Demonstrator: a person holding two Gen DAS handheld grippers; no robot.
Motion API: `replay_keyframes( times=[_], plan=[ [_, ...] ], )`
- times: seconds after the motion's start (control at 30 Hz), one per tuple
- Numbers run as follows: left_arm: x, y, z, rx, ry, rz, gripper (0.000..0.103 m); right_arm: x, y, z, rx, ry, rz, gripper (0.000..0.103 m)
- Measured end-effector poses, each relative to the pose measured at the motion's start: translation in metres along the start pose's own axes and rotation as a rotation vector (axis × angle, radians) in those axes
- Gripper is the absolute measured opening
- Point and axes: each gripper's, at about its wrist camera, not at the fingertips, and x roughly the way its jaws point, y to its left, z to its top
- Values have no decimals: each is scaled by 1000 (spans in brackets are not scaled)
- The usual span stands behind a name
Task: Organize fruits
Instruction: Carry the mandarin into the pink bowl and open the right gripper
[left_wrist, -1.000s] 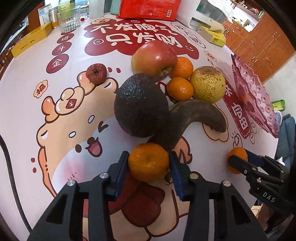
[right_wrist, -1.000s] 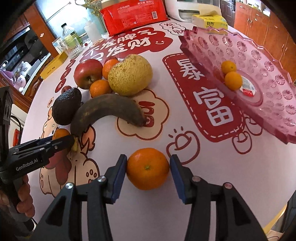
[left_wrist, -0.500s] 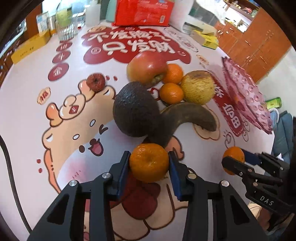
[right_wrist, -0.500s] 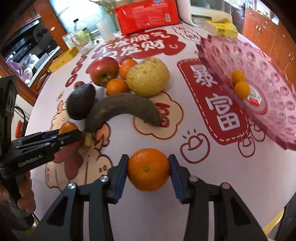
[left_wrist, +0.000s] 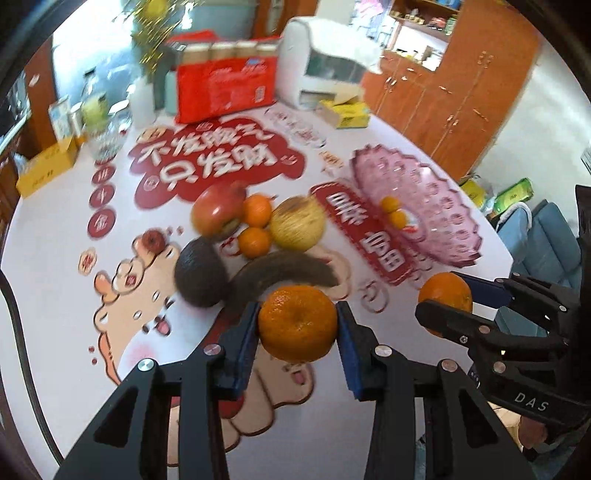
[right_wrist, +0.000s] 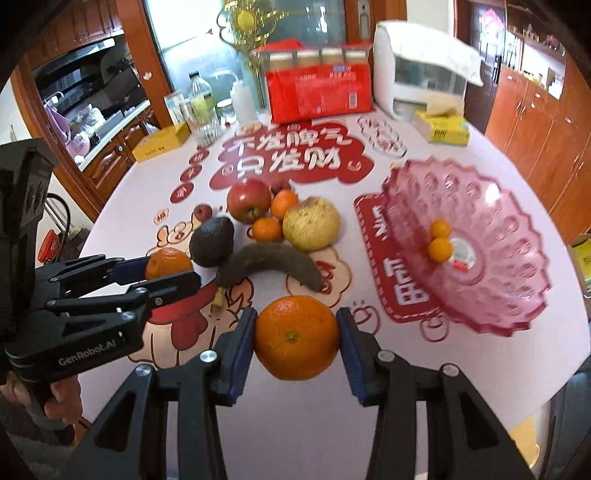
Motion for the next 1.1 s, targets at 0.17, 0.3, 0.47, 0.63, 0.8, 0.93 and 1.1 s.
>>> replay_keyframes(
  times=[0.17, 0.3, 0.47, 0.63, 0.8, 0.93, 1.1],
  plan=[
    [-4, -41, 12, 43, -42, 28, 39, -15, -30, 2, -2, -33, 21, 44],
    [7, -80, 29, 31, -50, 59, 39, -19, -60, 9, -38, -46, 25, 44],
    [39, -137, 48, 14, -33, 77, 39, -25, -124, 17, -61, -50, 27, 44],
    [77, -180, 59, -19, -14, 92, 39, -17, -183, 22, -57, -21, 21, 44],
    [113, -207, 63, -58, 36, 116, 39, -2, -227, 21, -49, 26, 21, 44],
    [130, -213, 65, -71, 66, 144, 39, 13, -246, 22, -43, 61, 44, 44],
    [152, -217, 66, -78, 96, 183, 39, 35, -260, 24, -53, 98, 46, 44]
  ],
)
